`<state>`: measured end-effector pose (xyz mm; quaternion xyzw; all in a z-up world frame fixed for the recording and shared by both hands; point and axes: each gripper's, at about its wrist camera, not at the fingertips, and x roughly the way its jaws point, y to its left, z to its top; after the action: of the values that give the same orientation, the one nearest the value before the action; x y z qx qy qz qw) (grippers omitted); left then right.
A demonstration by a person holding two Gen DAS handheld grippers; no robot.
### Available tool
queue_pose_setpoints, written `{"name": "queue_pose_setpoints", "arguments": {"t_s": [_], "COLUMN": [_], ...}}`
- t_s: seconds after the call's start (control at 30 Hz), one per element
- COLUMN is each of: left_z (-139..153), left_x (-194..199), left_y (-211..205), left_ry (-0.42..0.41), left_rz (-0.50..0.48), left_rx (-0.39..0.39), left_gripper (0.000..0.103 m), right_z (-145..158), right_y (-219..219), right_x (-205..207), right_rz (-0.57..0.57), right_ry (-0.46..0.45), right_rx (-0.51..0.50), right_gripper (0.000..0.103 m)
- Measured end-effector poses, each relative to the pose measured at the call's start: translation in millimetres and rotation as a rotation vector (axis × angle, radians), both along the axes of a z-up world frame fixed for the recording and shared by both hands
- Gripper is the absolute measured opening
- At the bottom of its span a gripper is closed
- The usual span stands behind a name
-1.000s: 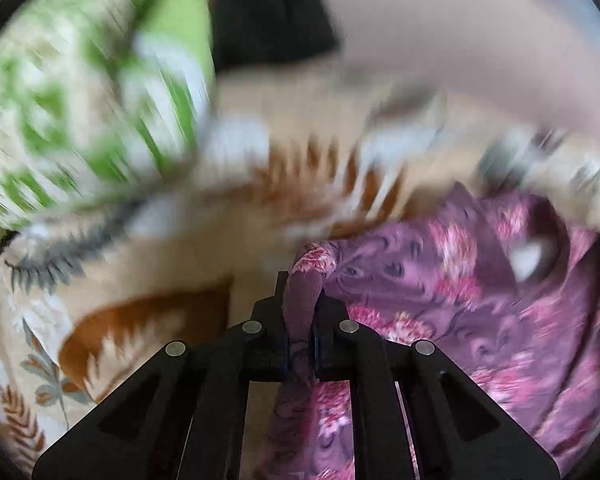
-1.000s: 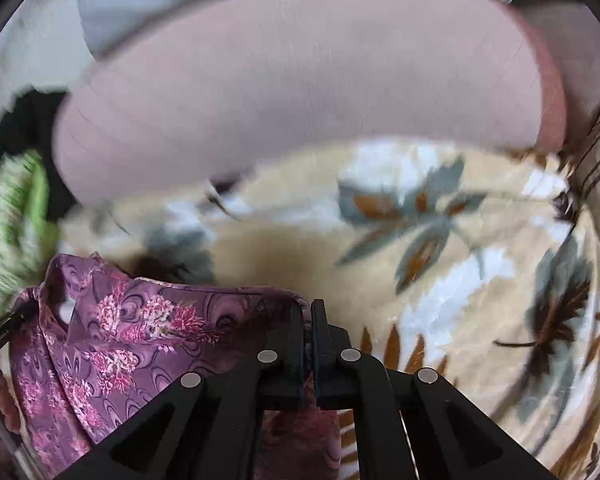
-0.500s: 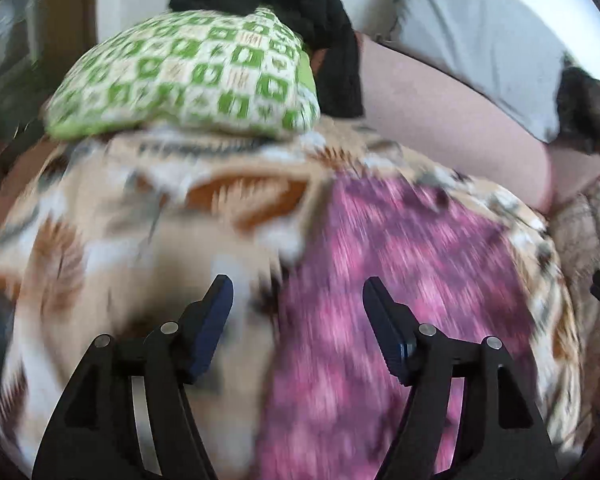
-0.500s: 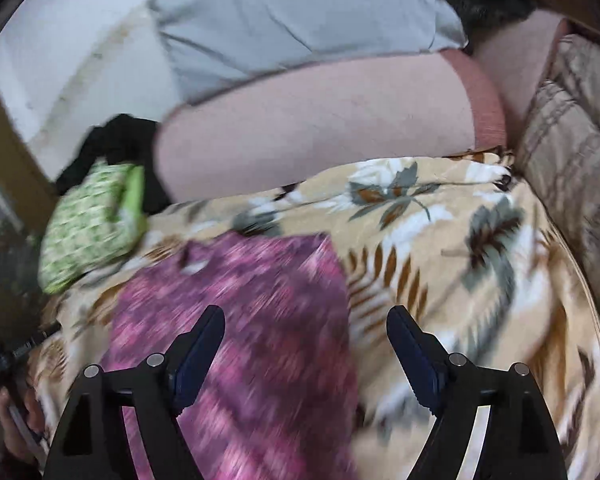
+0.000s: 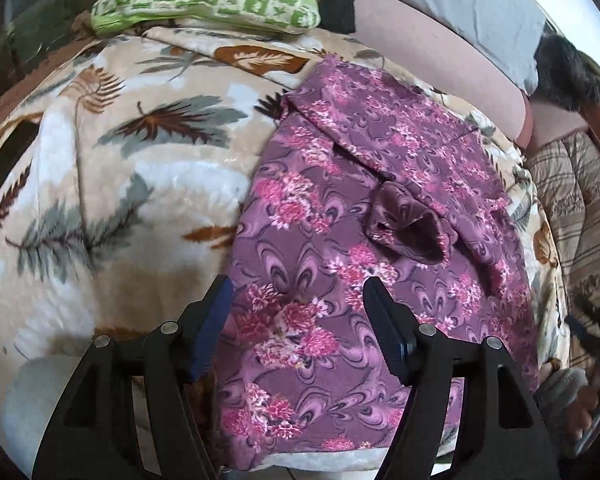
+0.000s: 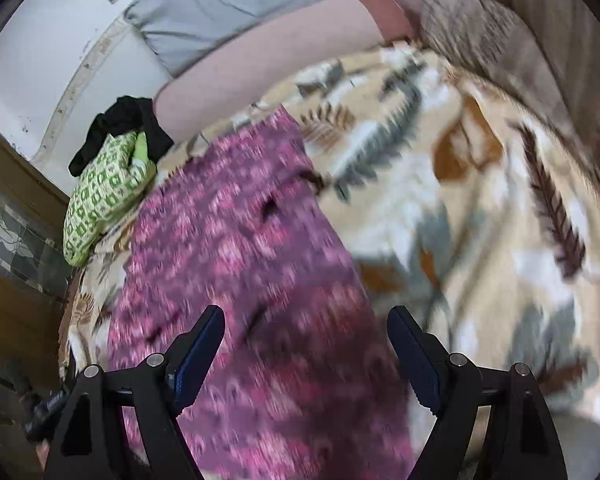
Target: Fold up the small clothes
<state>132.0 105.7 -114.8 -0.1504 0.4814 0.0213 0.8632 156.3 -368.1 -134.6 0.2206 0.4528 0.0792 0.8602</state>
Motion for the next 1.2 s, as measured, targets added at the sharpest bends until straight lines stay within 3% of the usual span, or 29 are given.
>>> {"name": "queue_pose_setpoints", "arguments": {"t_s": [0.13, 0.2, 0.33, 0.5, 0.63, 0.83, 1.0, 1.2], "left_z": [-2.5, 3.5, 11.2, 23.4, 34.6, 42.4, 34.6, 21.3], "left_x": [-3.9, -8.1, -9.4, 9.0, 38.9, 95.3, 167.8, 261.6], "left_y": [-6.6, -19.2, -29.5, -33.7, -31.6, -29.0, -21.1, 0.3], "left_ry": [0.004, -0.026, -0.043, -0.036, -0.055, -0.062, 0.026, 0.063], "left_rz": [-0.022, -0.050, -0.078, -0.076, -0.055, -0.024, -0.103, -0.143], "left_rx": [-0.015, 0.044, 0.059, 0.030, 0.046, 0.134, 0.093, 0.127], "left_gripper": [0.068, 0.068, 0.068, 0.068, 0.068, 0.068, 0.068, 0.068], "right_z": [0.1, -1.2, 6.6, 17.7, 20.7, 25.5, 16.7, 4.2], "right_y": [-5.3, -3.0, 4.6, 13.4, 18.3, 38.8, 53.0, 38.3], "right_x": [-5.3, -3.3, -2.1, -5.4, 9.7, 70.6, 150.0, 254.2], "right_rz": [-0.007, -0.005, 0.009, 0.006, 0.075, 0.166, 0.197, 0.194], "right_ry": [-0.002, 0.004, -0.038, -0.136, -0.130, -0.024, 0.049, 0.084], "right_rx": [-0.002, 0.003, -0.006, -0.009, 0.063, 0.002, -0.062, 0.012], "right_gripper": [0.082, 0.082, 0.082, 0.082, 0.082, 0.082, 0.082, 0.082]}}
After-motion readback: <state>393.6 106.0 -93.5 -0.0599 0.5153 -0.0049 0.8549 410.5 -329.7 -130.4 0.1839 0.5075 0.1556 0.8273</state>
